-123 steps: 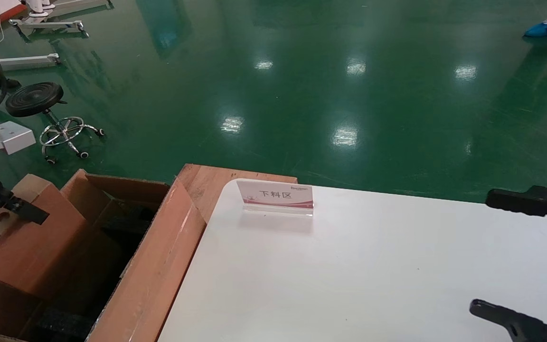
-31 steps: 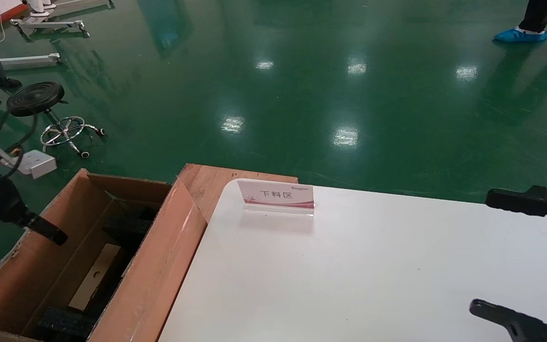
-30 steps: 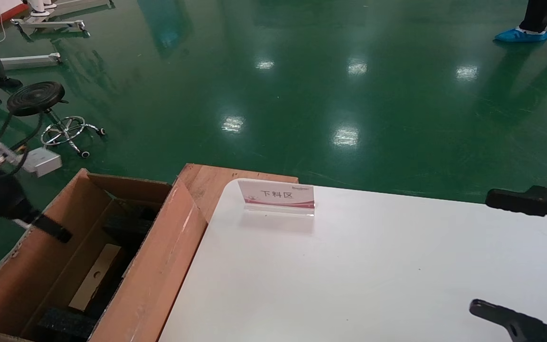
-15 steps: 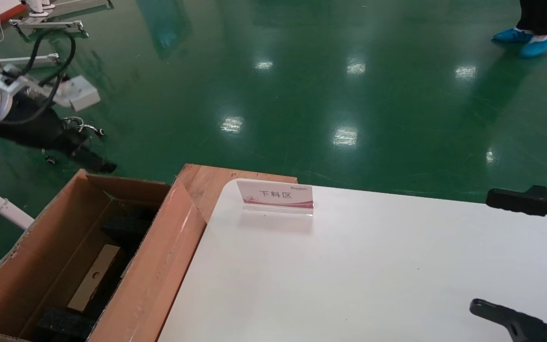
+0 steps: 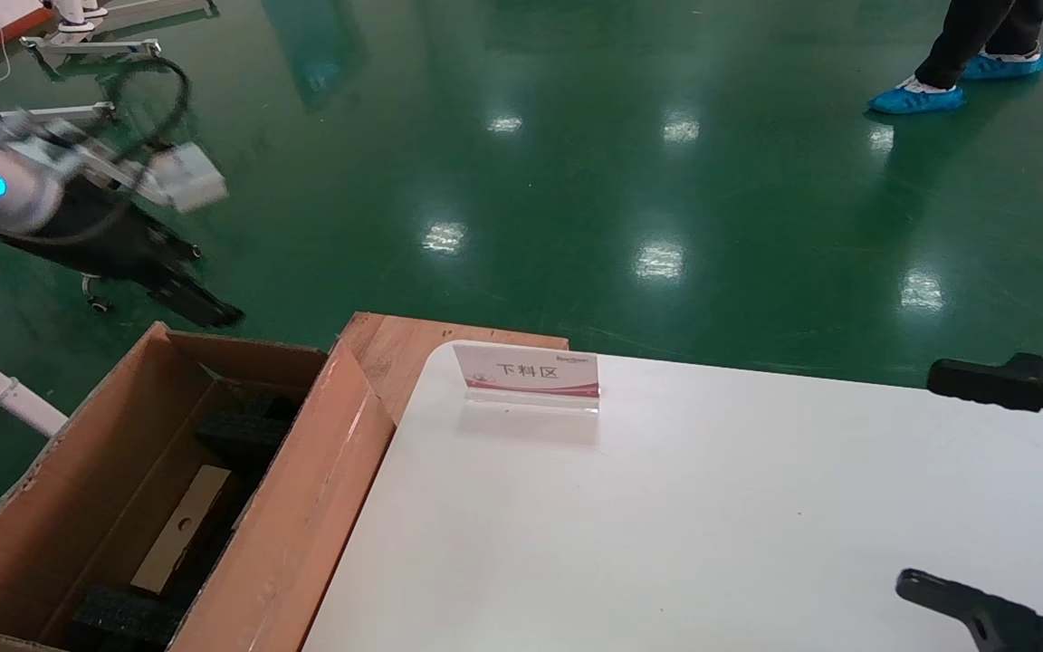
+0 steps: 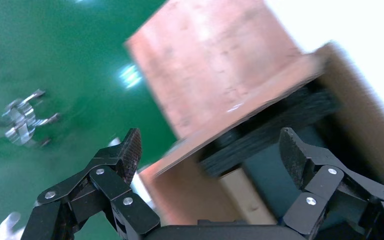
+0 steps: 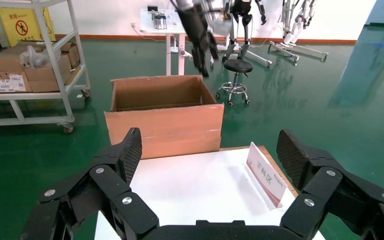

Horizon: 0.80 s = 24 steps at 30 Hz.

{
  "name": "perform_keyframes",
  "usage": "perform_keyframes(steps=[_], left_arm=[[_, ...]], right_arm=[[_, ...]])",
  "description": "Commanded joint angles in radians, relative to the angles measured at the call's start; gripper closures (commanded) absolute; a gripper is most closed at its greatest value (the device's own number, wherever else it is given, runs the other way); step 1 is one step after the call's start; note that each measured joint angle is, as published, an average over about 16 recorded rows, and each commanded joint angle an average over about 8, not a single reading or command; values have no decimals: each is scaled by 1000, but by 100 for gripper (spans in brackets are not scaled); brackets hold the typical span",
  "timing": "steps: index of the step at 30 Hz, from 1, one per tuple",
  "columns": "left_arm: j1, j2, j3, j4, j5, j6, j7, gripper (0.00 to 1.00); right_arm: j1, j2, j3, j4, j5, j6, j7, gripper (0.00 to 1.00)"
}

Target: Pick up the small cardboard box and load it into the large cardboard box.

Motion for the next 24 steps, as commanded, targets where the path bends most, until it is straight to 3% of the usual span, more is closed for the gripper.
perform_keyframes(steps=[1, 24], left_arm=[[30, -1, -43, -18, -9, 9, 9, 0], [521, -30, -753, -289, -172, 163, 163, 0]], right_arm=[[0, 0, 0, 0, 0, 0, 0, 0], [-1, -1, 3, 0, -2, -1, 1, 0]])
